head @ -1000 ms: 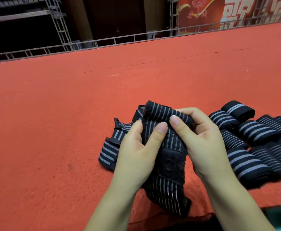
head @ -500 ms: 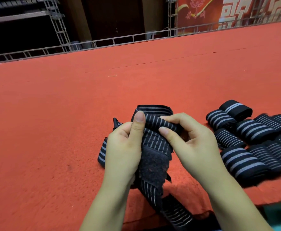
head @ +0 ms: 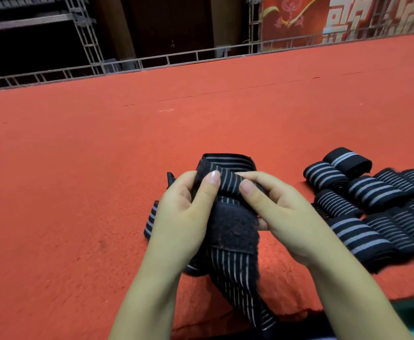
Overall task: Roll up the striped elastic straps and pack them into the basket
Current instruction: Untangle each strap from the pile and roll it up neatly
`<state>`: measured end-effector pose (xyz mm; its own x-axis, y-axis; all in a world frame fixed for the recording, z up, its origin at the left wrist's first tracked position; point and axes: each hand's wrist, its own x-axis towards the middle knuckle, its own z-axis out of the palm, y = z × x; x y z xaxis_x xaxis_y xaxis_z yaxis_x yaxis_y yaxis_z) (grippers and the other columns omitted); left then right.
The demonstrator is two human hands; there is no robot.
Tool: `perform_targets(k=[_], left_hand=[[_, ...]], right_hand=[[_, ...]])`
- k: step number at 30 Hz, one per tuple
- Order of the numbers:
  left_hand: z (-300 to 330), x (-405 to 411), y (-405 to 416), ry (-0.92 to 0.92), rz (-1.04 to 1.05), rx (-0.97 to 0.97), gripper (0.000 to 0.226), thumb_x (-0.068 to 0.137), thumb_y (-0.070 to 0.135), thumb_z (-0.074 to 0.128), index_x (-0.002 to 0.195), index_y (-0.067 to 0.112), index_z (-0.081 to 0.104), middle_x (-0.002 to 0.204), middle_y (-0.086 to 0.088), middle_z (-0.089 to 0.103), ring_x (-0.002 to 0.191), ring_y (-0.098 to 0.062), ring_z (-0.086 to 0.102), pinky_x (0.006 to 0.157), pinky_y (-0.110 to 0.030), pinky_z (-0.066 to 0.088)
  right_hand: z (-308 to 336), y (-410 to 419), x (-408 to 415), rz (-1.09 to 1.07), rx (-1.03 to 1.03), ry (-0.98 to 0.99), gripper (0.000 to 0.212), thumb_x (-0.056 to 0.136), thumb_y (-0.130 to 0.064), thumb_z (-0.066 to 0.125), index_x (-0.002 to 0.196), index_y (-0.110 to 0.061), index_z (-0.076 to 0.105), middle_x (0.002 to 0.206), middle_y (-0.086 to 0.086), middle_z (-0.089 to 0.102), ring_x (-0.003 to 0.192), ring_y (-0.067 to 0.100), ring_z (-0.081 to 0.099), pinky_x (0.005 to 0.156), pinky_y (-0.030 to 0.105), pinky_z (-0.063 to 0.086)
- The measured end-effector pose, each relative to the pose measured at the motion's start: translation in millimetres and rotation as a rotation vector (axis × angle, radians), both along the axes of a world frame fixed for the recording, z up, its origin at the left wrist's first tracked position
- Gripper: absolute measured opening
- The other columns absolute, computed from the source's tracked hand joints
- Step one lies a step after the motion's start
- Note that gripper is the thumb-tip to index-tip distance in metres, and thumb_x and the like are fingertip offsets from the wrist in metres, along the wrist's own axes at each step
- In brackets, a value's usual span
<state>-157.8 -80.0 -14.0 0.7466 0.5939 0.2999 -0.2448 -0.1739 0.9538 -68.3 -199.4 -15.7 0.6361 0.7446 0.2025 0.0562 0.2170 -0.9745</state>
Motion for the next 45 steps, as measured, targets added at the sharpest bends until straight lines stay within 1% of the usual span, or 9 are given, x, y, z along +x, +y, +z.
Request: perform_targets(k=[4,11,19,27,33,36,38,42,45], left_hand=[[-3.9,-1.9,2.1,0.013,-0.051,0.023,0.024,0.087,0.033,0.057,0.101,0.017,0.067,0.097,-0.004,0.075,0.093,-0.017,0.07,0.08,-0.036,0.053],[-3.2,-1.3,0.0,-0.055,-0.088,-0.074,0.025,0.083,0.033,0.066,0.098,0.013,0.068,0.089,-0.002,0.075,0.083,-0.012,0.07,0.069,-0.023,0.054],[-6.1,-0.4,-5.3,0.026,-0.204,-0.062,0.022,0.09,0.034,0.063,0.104,0.018,0.068,0.1,-0.003,0.075,0.094,-0.016,0.071,0.075,-0.025,0.054],[-9.3,-5.1,10.1,0.226,-0.299,0.176,0.027,0.084,0.042,0.068,0.105,0.025,0.07,0.104,0.007,0.074,0.099,-0.009,0.069,0.083,-0.026,0.054],[-28.2,8.2,25.9,0.232,-0.021,0.303,0.037,0.078,0.065,0.063,0.081,0.029,0.068,0.086,0.005,0.069,0.081,-0.009,0.063,0.074,-0.026,0.047],[-34.6,10.3,36.4,0.199,0.12,0.456,0.003,0.088,0.035,0.066,0.086,0.038,0.067,0.095,0.014,0.065,0.087,-0.004,0.059,0.076,-0.012,0.04],[-39.1,6.3,43.3,0.232,0.134,0.524,0.023,0.091,0.014,0.065,0.09,0.037,0.068,0.098,0.017,0.066,0.088,-0.002,0.058,0.077,-0.009,0.04],[-39.2,0.8,43.1,0.294,-0.031,0.318,0.022,0.095,0.011,0.059,0.095,0.029,0.071,0.09,0.012,0.075,0.074,-0.002,0.064,0.071,-0.014,0.046],[-25.3,5.0,39.9,0.122,0.066,0.165,0.011,0.096,0.021,0.057,0.098,0.023,0.068,0.088,0.008,0.076,0.073,-0.002,0.065,0.066,-0.013,0.046]], right_hand=[[0.1,-0.3,1.0,-0.02,0.071,0.024,0.022,0.076,-0.025,0.065,0.094,-0.012,0.066,0.074,-0.005,0.064,0.062,0.005,0.059,0.048,0.018,0.046],[-0.5,0.7,-2.1,-0.093,0.192,0.014,0.014,0.078,-0.016,0.061,0.09,-0.009,0.064,0.063,-0.011,0.061,0.053,-0.001,0.053,0.045,0.012,0.04],[-4.8,-0.1,6.2,-0.313,0.189,-0.185,0.011,0.08,-0.025,0.066,0.09,-0.024,0.069,0.089,-0.004,0.072,0.084,0.013,0.065,0.077,0.039,0.053],[3.2,-7.1,19.0,-0.395,0.284,-0.244,0.011,0.083,-0.019,0.068,0.087,-0.029,0.069,0.086,-0.01,0.071,0.083,0.004,0.063,0.073,0.021,0.052],[18.1,1.6,42.3,-0.401,0.322,-0.189,0.008,0.081,-0.023,0.066,0.083,-0.03,0.069,0.08,-0.01,0.067,0.079,0.009,0.061,0.074,0.029,0.05],[15.8,3.9,53.0,-0.487,0.304,-0.123,0.004,0.08,-0.026,0.065,0.084,-0.026,0.067,0.078,-0.007,0.064,0.078,0.014,0.058,0.073,0.037,0.049],[18.1,2.5,57.4,-0.528,0.323,-0.084,0.005,0.079,-0.028,0.065,0.084,-0.025,0.065,0.076,-0.008,0.062,0.076,0.012,0.057,0.07,0.036,0.048],[30.3,2.8,60.0,-0.453,0.34,-0.104,0.008,0.08,-0.025,0.064,0.087,-0.023,0.064,0.077,-0.008,0.062,0.075,0.011,0.058,0.067,0.028,0.049],[40.6,6.9,55.8,-0.305,0.281,-0.172,0.008,0.078,-0.023,0.065,0.087,-0.022,0.066,0.078,-0.008,0.065,0.078,0.012,0.059,0.071,0.027,0.05]])
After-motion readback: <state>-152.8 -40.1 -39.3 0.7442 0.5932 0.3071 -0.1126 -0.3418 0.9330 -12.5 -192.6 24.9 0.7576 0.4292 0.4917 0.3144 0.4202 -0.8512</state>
